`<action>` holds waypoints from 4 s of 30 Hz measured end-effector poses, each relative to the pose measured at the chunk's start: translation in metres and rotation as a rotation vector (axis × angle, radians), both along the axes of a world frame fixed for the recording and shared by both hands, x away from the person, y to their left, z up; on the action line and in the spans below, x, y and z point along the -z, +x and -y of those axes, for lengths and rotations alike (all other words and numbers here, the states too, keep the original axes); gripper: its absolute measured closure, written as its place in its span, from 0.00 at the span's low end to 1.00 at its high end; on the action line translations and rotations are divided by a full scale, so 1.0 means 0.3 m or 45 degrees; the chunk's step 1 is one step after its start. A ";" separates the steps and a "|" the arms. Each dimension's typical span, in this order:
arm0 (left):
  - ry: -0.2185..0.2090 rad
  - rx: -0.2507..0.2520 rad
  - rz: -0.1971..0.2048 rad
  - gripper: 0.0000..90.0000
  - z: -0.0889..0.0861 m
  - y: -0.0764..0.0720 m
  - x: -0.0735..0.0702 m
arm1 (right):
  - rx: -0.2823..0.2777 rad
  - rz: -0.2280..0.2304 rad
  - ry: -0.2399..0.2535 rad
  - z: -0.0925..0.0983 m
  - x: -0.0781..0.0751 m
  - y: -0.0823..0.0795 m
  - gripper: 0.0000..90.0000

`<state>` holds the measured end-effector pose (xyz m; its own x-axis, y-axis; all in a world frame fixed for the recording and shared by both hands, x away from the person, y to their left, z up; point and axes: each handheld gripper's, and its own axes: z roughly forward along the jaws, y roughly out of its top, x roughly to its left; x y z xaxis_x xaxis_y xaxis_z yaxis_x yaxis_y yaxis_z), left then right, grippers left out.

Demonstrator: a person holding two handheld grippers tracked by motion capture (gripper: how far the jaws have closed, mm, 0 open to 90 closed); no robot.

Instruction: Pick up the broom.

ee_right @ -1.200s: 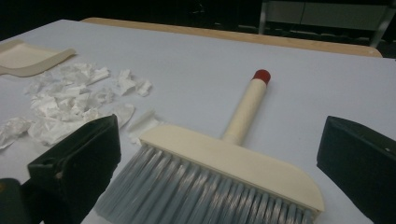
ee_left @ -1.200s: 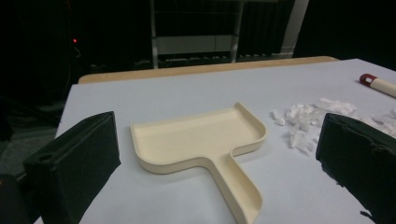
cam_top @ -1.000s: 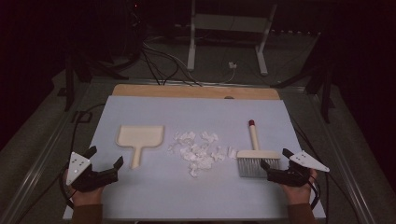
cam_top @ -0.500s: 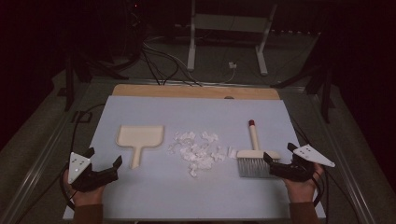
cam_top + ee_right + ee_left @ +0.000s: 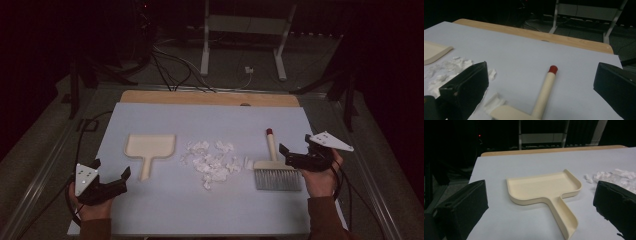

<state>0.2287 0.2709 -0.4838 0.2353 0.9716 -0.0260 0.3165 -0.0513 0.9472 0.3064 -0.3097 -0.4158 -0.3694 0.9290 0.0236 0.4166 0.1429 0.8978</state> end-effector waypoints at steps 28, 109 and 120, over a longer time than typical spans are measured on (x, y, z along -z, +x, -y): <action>-0.016 -0.022 -0.015 0.00 -0.012 0.005 0.011 | 0.077 -0.333 -0.065 -0.054 0.075 0.319 0.00; -0.073 0.160 -0.043 0.00 0.164 0.017 -0.067 | 0.095 -0.445 0.014 -0.131 0.055 0.240 0.78; -0.098 0.416 -0.104 0.00 0.350 0.065 -0.153 | 0.003 -0.225 0.003 -0.224 -0.070 0.161 0.78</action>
<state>0.2483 0.1659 -0.4378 0.5281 0.8395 -0.1278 0.3699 -0.0919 0.9245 0.3546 -0.2424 -0.3946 -0.3569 0.9298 0.0903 0.5682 0.1393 0.8110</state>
